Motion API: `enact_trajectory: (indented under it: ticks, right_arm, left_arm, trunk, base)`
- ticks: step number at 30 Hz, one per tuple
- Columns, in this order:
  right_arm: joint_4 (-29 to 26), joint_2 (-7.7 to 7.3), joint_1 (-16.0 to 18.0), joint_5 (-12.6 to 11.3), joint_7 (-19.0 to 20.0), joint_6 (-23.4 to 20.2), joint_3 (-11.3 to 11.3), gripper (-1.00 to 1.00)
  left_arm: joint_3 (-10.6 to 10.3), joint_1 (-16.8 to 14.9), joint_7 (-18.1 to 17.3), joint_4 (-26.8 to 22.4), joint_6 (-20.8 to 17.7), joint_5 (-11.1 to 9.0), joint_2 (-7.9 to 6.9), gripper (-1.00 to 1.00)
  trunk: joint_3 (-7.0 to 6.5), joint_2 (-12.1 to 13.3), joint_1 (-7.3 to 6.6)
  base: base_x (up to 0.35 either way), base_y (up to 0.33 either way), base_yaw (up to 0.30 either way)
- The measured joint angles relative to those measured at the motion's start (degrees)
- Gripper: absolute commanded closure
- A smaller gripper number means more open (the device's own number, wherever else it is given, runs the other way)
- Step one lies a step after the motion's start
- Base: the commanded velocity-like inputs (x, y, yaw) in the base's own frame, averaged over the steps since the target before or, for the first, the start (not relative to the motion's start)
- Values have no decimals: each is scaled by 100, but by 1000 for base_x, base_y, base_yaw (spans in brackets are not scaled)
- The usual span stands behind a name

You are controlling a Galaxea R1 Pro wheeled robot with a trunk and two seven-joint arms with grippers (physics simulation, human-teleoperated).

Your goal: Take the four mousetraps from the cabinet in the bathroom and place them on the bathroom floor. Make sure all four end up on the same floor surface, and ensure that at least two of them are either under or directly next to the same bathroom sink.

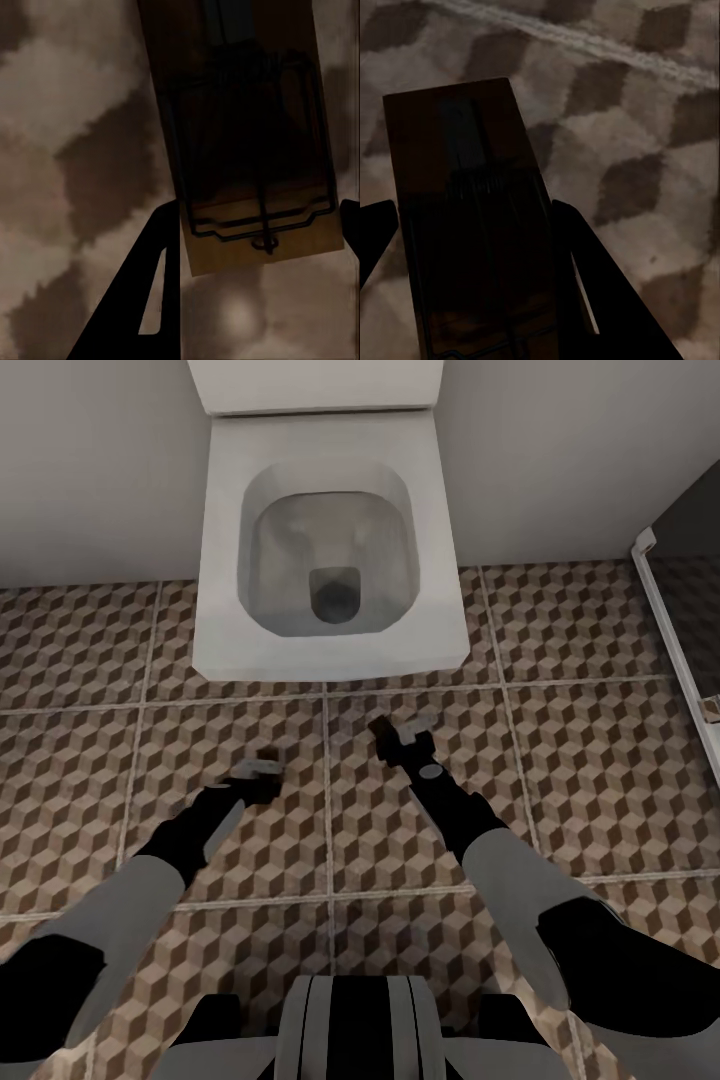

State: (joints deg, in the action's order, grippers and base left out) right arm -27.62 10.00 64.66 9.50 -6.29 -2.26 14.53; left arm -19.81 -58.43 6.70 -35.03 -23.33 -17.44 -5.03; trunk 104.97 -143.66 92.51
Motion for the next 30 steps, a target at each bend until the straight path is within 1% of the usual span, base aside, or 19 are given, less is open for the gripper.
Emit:
enact_trajectory:
  ticks: [1, 4, 8, 12, 17, 21, 30]
  right_arm:
    - [118, 0, -2, 12, -5, 226, 0, 100]
    - [282, 0, -2, 11, -4, 562, 2, 100]
    - [428, 0, -2, 7, 2, 788, 4, 100]
    - [659, 0, -2, 8, 7, 891, 3, 100]
    - [998, -1, 1, 4, 7, 1135, 8, 100]
    - [1160, -1, 0, 0, 5, 1187, 12, 100]
    - [1267, -1, 4, 3, 3, 1201, 15, 100]
  left_arm:
    - [-3, 0, 0, -9, 1, -3, 39, 100]
    - [3, 0, -4, -35, 2, 2, 58, 100]
    - [4, 0, -8, -80, 2, 2, 63, 100]
    - [3, 0, -9, -146, 0, 1, 64, 100]
    - [-5, 0, -10, -374, -19, 1, 64, 100]
    - [-10, 0, -3, -549, -40, 1, 64, 100]
    - [-67, 0, -1, -614, -52, 1, 64, 100]
  trunk:
    - [0, 0, 0]
    - [0, 0, 0]
    - [0, 0, 0]
    - [0, 0, 0]
    - [0, 0, 0]
    - [0, 0, 0]
    - [0, 0, 0]
  base:
    - [0, 0, 0]
    - [0, 0, 0]
    - [0, 0, 0]
    - [0, 0, 0]
    - [0, 0, 0]
    - [0, 0, 0]
    - [0, 0, 0]
